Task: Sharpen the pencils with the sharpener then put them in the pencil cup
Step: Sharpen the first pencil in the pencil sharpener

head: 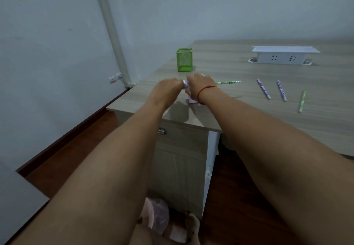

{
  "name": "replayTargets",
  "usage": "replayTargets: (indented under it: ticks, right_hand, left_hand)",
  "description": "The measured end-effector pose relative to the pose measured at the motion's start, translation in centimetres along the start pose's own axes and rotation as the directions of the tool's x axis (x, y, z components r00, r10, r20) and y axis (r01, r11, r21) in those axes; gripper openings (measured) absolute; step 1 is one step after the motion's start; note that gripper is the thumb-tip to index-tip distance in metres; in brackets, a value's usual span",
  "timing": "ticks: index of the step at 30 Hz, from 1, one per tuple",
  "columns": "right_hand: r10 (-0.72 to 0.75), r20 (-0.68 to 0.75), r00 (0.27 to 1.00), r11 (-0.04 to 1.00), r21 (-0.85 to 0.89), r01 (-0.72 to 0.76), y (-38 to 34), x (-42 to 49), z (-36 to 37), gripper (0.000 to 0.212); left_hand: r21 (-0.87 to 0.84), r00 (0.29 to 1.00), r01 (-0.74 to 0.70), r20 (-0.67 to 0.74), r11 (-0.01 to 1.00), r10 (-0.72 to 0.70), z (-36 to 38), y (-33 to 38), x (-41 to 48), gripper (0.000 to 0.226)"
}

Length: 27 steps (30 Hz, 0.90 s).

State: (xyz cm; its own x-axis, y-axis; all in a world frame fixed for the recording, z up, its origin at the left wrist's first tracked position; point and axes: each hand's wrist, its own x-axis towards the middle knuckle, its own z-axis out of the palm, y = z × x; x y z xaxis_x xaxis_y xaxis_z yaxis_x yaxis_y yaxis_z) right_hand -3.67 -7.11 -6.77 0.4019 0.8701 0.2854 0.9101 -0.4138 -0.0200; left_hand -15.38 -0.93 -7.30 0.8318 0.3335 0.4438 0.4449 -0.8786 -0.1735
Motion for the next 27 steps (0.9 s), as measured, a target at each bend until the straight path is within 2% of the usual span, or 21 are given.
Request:
replayTargets:
  ticks: [9,13,17,22,27]
  right_hand:
    - [0.022,-0.044,0.999,0.999,0.032,-0.021,0.0,-0.1,0.8,0.038]
    - [-0.001,-0.043,0.999,0.999,0.037,0.003,0.3,0.1,1.2,0.038]
    - [-0.037,-0.067,0.997,0.998,0.051,0.041,0.8,0.2,1.3,0.034]
    - [-0.03,-0.083,0.996,0.998,0.045,0.034,0.7,0.3,1.5,0.037]
    - [-0.023,-0.091,0.996,0.998,0.054,0.028,0.7,0.5,1.8,0.036]
  left_hand:
    - [-0.029,0.975,0.093,0.206,0.995,-0.085,1.2,1.8,-0.6,0.027]
    - [-0.012,0.942,0.108,0.322,0.994,-0.098,2.0,1.4,-0.1,0.024]
    - [-0.032,0.917,0.156,0.375,0.987,-0.133,2.6,0.8,0.9,0.026]
    - [-0.086,0.906,0.169,0.407,0.982,-0.12,2.8,-0.2,3.0,0.031]
    - [0.051,0.944,0.036,0.326,0.998,-0.051,2.7,-2.4,4.8,0.026]
